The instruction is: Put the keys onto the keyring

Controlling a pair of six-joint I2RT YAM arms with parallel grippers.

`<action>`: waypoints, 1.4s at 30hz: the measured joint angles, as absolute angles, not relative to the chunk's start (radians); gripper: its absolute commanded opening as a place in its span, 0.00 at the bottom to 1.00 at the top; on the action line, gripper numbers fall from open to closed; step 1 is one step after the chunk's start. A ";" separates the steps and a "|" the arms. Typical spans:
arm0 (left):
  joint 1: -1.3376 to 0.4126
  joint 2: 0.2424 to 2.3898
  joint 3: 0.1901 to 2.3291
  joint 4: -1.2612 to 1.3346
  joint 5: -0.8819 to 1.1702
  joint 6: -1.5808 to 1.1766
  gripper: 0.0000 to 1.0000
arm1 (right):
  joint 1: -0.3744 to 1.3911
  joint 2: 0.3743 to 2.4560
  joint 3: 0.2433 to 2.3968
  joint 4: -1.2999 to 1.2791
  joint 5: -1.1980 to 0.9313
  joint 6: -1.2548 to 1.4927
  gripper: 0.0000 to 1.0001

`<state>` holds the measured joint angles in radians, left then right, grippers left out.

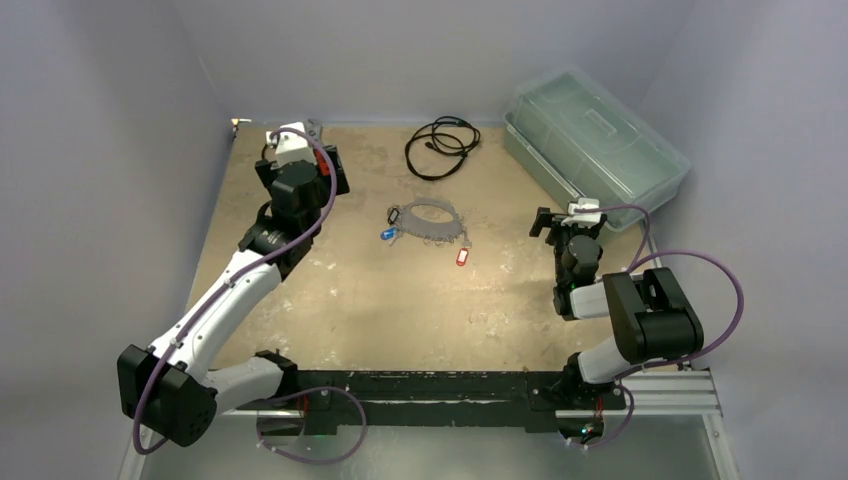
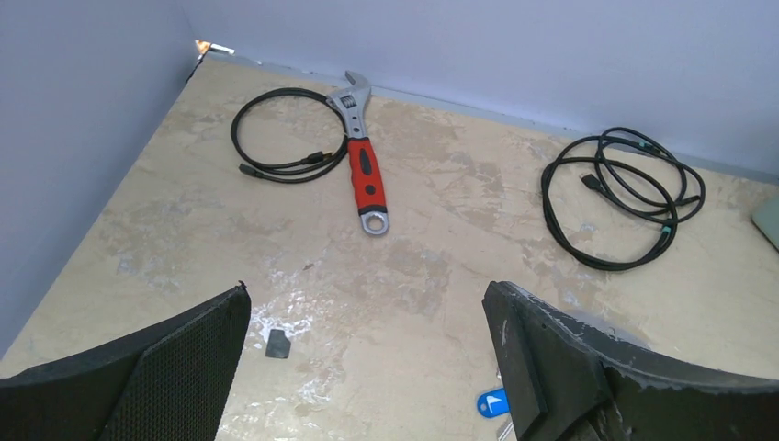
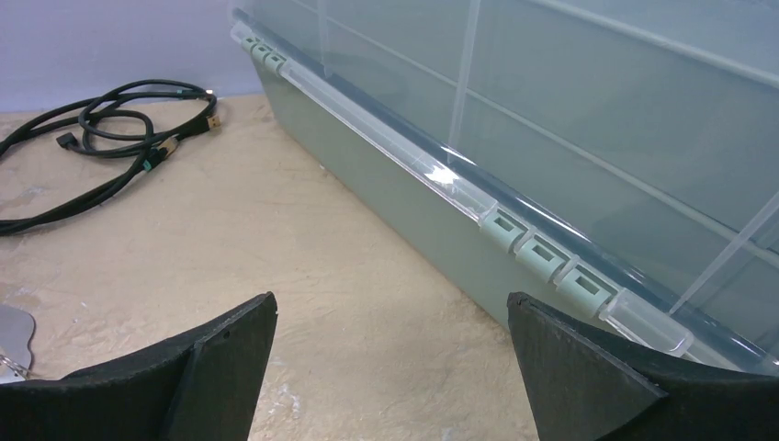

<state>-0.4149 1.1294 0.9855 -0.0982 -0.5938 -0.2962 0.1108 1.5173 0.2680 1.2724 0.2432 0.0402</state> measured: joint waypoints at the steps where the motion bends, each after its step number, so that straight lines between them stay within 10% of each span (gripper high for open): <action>1: -0.415 1.132 0.986 -0.099 -0.602 -0.298 0.99 | 0.111 1.517 0.268 1.272 0.243 0.041 0.99; 32: -0.413 1.349 0.999 -0.169 -0.302 -0.367 0.98 | 0.105 1.496 0.277 1.248 0.371 0.085 0.99; 42: -0.413 1.369 1.026 -0.182 -0.258 -0.376 0.94 | 0.115 1.178 0.551 0.779 0.498 0.336 0.99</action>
